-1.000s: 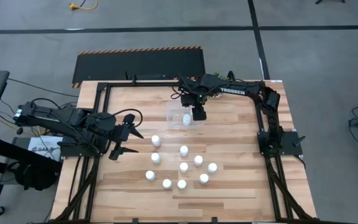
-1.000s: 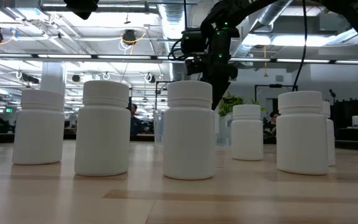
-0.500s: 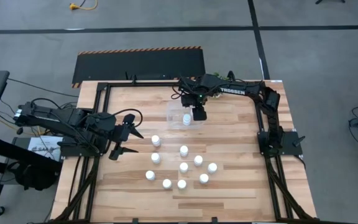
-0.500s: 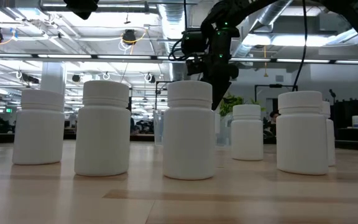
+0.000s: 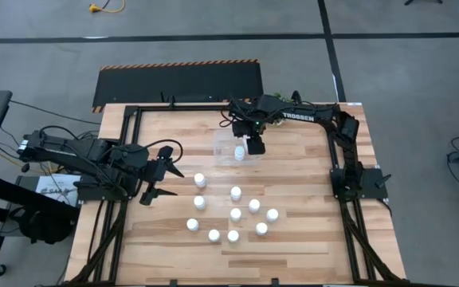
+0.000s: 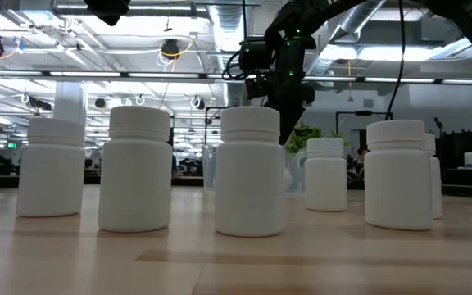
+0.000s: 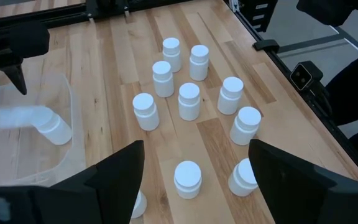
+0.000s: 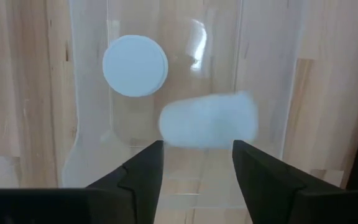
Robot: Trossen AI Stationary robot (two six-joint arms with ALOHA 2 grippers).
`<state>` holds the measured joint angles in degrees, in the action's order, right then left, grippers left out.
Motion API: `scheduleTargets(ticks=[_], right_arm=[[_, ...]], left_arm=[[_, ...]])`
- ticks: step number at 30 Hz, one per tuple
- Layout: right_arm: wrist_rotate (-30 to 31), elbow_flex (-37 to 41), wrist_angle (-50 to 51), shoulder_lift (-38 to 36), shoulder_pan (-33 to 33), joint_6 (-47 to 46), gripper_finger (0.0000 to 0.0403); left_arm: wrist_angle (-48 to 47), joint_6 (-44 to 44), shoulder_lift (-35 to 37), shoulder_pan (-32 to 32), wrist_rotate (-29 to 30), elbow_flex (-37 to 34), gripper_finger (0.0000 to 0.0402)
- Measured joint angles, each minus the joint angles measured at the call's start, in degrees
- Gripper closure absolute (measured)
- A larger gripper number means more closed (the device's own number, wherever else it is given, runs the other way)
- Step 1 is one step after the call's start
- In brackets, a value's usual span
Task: Pick and place pill bottles into a basket
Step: Put the white medicine bottle into the transparent bin
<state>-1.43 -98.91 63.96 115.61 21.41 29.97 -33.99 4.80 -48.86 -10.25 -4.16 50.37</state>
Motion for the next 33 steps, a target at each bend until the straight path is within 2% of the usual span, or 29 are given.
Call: scheduleTargets(ticks=[15, 19, 27, 31, 33], right_arm=[[0.0, 0.0, -0.1, 0.0, 0.0, -0.1, 0.0218], [1.8, 0.0, 0.9, -0.2, 0.0, -1.5, 0.0219], [4.5, -4.4, 15.7, -1.4, -0.4, -7.1, 0.0225], [2.1, -6.7, 26.0, -1.4, -1.4, -14.6, 0.023], [-0.9, -5.5, 25.4, -2.4, -2.5, -18.4, 0.0232]], left_arm=[[0.0, 0.0, 0.0, 0.0, 0.0, 0.0, 0.0123], [0.0, 0.0, 0.0, 0.0, 0.0, 0.0, 0.0123], [0.1, -1.1, 0.0, 0.0, 0.0, 0.0, 0.0123], [0.5, -1.1, 0.0, 0.0, 0.0, 0.0, 0.0123], [0.5, -1.1, 0.0, 0.0, 0.0, 0.0, 0.0123]])
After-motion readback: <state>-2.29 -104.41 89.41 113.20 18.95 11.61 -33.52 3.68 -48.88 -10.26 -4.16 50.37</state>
